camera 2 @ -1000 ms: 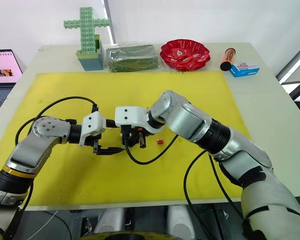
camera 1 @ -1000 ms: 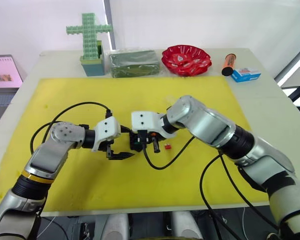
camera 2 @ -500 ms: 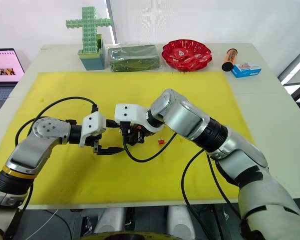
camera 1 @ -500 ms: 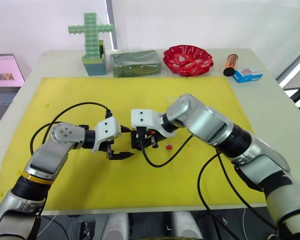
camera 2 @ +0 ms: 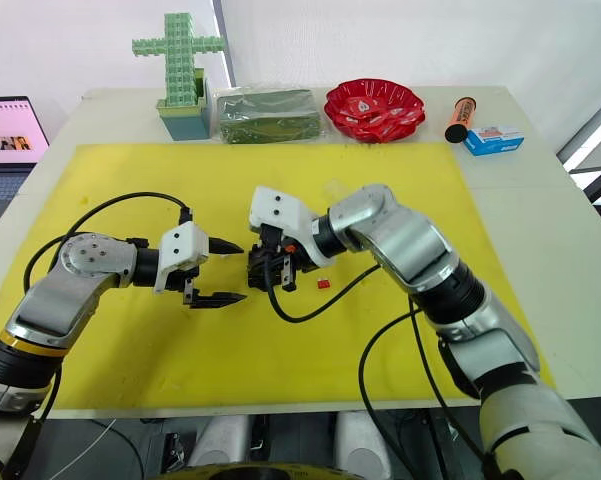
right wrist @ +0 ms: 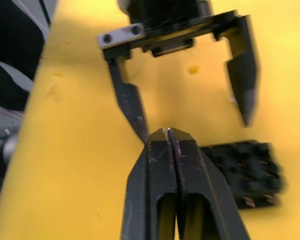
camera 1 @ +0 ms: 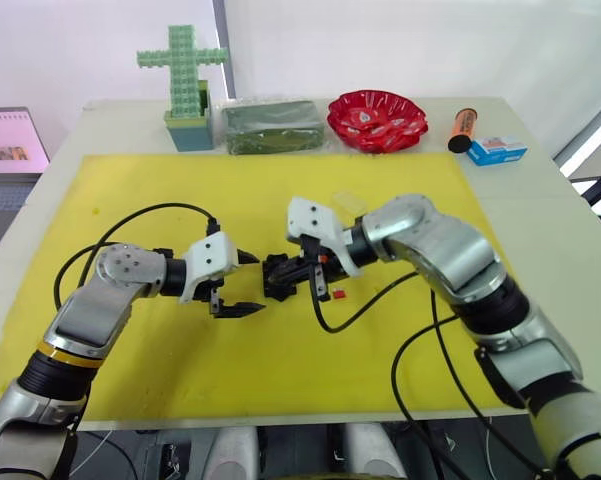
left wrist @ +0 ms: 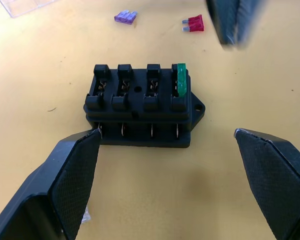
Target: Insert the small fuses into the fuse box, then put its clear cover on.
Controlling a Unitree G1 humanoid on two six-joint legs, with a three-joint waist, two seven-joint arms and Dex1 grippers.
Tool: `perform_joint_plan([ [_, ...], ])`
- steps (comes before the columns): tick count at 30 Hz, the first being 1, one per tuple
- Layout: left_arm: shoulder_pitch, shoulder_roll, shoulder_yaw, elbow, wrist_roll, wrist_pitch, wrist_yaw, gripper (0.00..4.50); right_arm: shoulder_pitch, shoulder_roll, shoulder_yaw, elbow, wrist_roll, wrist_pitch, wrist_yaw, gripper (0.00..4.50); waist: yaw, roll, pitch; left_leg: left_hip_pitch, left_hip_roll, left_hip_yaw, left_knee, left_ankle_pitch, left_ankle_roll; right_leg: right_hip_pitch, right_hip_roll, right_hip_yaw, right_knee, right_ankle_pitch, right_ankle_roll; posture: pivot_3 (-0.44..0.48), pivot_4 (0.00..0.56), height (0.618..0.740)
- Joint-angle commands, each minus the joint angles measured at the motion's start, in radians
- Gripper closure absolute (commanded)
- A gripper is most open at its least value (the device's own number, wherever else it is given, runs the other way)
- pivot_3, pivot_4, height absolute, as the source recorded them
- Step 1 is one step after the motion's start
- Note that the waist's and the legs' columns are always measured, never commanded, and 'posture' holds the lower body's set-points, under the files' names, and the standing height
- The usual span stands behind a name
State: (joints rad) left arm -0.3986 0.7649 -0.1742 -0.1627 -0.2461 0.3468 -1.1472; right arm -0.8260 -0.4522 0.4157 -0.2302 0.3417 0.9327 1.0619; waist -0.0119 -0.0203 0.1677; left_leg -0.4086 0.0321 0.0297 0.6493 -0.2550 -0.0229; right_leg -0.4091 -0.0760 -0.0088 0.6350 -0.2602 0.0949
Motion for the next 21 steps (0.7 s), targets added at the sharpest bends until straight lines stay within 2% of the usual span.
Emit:
perform_joint_plan([
  [1, -0.008, 0.011, 0.028, -0.022, -0.011, 0.006, 0.004, 0.0, 0.016, 0.005, -0.041, -0.009, 0.004, -0.058, -0.033, 4.48, 0.0, 0.0, 0.0, 0.0, 0.0, 0.0, 0.0, 0.0, 0.0, 0.0, 0.0, 0.0, 0.0, 0.0, 0.0, 0.0, 0.15, 0.74],
  [11, -0.011, 0.006, 0.019, -0.032, -0.008, 0.018, 0.005, 0.0, 0.103, 0.009, -0.028, 0.057, -0.02, -0.198, -0.049, 4.48, 0.0, 0.0, 0.0, 0.0, 0.0, 0.0, 0.0, 0.0, 0.0, 0.0, 0.0, 0.0, 0.0, 0.0, 0.0, 0.0, 0.15, 0.74],
  [21, -0.01, 0.007, 0.014, -0.031, -0.005, 0.015, 0.002, 0.0, 0.127, 0.011, 0.003, 0.151, -0.06, -0.277, -0.041, 4.48, 0.001, 0.0, 0.0, 0.0, 0.0, 0.0, 0.0, 0.0, 0.0, 0.0, 0.0, 0.0, 0.0, 0.0, 0.0, 0.0, 0.15, 0.74],
])
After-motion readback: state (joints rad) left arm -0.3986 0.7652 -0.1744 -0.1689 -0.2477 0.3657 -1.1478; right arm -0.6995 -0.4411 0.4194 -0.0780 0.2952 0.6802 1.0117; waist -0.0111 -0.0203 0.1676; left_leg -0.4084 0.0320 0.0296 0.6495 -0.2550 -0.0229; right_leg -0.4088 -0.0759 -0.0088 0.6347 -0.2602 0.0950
